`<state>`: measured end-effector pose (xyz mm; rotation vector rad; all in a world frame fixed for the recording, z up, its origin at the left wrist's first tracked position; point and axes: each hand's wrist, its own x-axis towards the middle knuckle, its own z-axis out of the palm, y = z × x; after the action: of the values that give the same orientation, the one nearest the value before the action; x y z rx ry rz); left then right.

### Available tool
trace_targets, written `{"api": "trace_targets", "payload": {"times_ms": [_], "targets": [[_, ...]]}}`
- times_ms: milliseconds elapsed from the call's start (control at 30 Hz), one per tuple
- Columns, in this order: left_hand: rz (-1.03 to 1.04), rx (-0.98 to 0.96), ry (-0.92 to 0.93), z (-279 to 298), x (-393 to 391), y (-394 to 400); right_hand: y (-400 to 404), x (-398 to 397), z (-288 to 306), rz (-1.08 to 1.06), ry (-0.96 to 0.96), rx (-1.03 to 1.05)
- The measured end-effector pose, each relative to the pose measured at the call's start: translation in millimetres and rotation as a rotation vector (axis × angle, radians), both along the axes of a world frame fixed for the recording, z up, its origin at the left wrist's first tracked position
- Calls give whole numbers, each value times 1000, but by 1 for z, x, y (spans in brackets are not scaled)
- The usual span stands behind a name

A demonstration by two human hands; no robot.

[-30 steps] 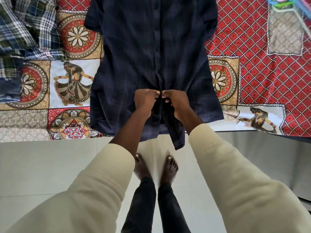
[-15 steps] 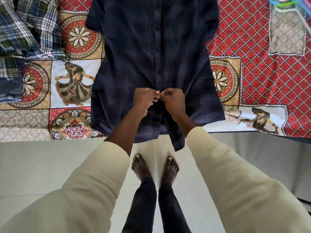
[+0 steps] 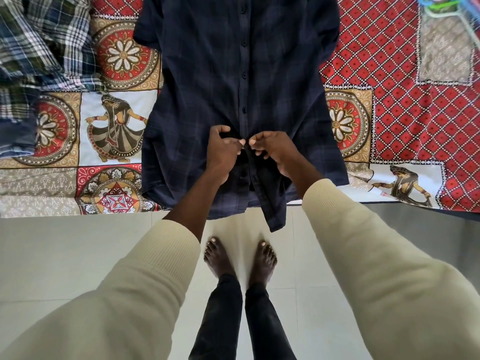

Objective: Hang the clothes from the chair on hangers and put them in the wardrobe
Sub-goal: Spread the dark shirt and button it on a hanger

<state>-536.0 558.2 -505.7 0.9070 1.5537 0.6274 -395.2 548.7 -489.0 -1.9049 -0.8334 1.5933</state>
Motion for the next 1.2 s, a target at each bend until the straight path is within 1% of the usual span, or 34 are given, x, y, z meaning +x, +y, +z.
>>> {"api": "trace_targets", "payload": {"times_ms": [67,133,233,267,300,333,400,433,467,533,600,700,800,867,933,1033,1100,1200], "targets": [[-34,27,-43,-1,-6,-1,1,-4,-4,-16,-119,12],[-12,68,-30,-1,-10,-4,-1,-12,-7,-46,-265,54],[62,127,98,4,-16,-20,-24,-23,-3,-160,-407,199],[61,146,143,5,-20,-28,-38,-25,1,-161,-466,259],[42,156,167,4,-23,-37,-53,-27,4,-114,-507,296],[7,158,191,4,-27,-48,-69,-29,5,-23,-528,304],[-77,138,206,1,-30,-71,-99,-33,0,191,-594,253],[-108,123,205,-1,-30,-81,-111,-34,-4,262,-640,240],[-134,116,215,-3,-30,-90,-121,-34,-8,294,-684,251],[-161,129,246,-5,-29,-100,-129,-34,-11,280,-735,317],[-162,137,263,-4,-25,-99,-125,-34,-6,211,-709,306],[-160,121,289,2,-16,-87,-110,-31,0,135,-613,226],[-177,75,343,5,-9,-79,-100,-30,0,187,-620,208],[-161,35,342,4,-7,-79,-97,-32,-1,162,-573,172],[-132,1,326,3,-6,-79,-95,-33,0,57,-443,124],[-105,-34,278,4,-6,-80,-93,-31,4,-118,-199,48],[-77,-61,228,6,-6,-81,-90,-28,8,-197,-57,-6],[-9,-102,123,11,-6,-84,-87,-27,7,-258,52,-93]]}}
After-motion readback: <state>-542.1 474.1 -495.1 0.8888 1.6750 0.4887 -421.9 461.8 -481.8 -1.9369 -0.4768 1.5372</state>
